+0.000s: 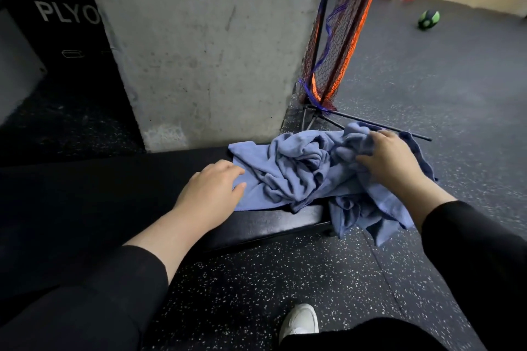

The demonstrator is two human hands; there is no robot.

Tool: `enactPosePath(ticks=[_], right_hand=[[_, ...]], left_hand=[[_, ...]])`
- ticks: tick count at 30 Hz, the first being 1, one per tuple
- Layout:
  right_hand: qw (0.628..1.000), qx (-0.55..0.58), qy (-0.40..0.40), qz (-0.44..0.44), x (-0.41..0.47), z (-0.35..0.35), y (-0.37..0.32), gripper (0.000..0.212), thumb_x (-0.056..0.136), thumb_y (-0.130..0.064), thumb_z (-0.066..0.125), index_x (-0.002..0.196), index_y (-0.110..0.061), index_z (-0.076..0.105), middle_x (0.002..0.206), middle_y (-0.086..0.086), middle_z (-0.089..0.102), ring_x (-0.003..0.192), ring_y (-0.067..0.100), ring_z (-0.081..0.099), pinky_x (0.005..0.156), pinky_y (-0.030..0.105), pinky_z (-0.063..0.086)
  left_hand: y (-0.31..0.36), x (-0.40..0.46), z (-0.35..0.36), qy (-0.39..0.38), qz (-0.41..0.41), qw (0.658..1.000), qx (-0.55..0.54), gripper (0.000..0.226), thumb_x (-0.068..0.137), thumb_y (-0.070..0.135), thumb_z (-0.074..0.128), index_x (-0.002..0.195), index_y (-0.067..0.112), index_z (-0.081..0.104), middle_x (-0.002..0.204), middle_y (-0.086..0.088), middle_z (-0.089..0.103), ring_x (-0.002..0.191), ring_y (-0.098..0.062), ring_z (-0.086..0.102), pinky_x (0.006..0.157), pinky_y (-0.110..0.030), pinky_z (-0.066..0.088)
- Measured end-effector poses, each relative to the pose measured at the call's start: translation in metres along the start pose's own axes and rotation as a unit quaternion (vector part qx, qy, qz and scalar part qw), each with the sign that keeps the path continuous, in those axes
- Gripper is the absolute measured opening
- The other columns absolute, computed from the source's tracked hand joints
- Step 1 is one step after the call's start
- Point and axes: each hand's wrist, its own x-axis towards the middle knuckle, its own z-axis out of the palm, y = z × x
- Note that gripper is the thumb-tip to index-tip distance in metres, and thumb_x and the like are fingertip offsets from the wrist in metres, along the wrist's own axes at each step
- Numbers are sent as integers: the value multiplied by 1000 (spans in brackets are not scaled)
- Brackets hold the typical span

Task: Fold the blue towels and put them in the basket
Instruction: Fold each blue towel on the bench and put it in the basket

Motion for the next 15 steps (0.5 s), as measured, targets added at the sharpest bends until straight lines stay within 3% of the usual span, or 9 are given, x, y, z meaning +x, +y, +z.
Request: enactPosePath(ticks=[2,4,5,7,8,10,12,15], right_hand=[[999,39,20,-10,2,-5,3,23,81,-17,71,84,-13,48,104,22,62,92,36,55,70,33,31],[997,73,37,-10,0,-10,6,24,82,-18,72,90,-14,50,106,21,64,88,31,53,71,33,29],[996,81,36,-7,-2,-10,7,27,83,-23,74,99,-11,55,113,20,64,93,31,54,74,34,34],[997,73,25,3,-7,-9,12,54,85,-35,75,125,-4,55,129,17,58,116,34,54,91,40,41],[997,67,32,10,-10,-8,16,58,85,-40,74,126,-4,55,128,16,58,117,35,53,93,41,41],[995,69,68,34,-16,-6,24,42,86,-44,70,101,-7,56,107,15,60,95,34,55,76,40,41],[991,79,84,66,-20,-5,29,39,89,-41,67,77,-10,46,85,15,58,77,31,49,66,37,32],[990,101,73,73,-23,-6,31,39,95,-30,62,67,-10,43,71,12,51,74,33,49,65,36,29]], left_hand=[[3,0,-1,3,5,1000,2,37,102,35,49,135,22,57,137,5,53,121,-21,52,99,-43,44],[5,-1,-2,1,5,1000,-1,37,102,35,48,136,22,57,138,5,53,122,-21,52,100,-42,44],[6,-2,-2,-1,4,1000,-3,38,102,35,48,137,22,56,139,5,52,123,-21,51,100,-42,43],[7,-4,-2,-5,5,1000,-5,39,102,36,47,138,23,55,140,7,51,125,-20,50,102,-41,42],[7,-5,-3,-6,5,1000,-5,39,102,36,47,138,23,55,140,7,51,125,-19,49,102,-40,42],[7,-5,-5,-4,3,1000,-9,38,102,36,48,138,23,56,141,7,51,126,-18,49,102,-40,43],[9,-5,-6,-2,1,1000,-12,38,102,35,48,138,23,56,141,7,51,127,-18,49,102,-40,43],[15,-7,-7,-5,3,1000,-14,38,102,35,48,137,23,56,140,6,51,125,-20,50,101,-40,43]])
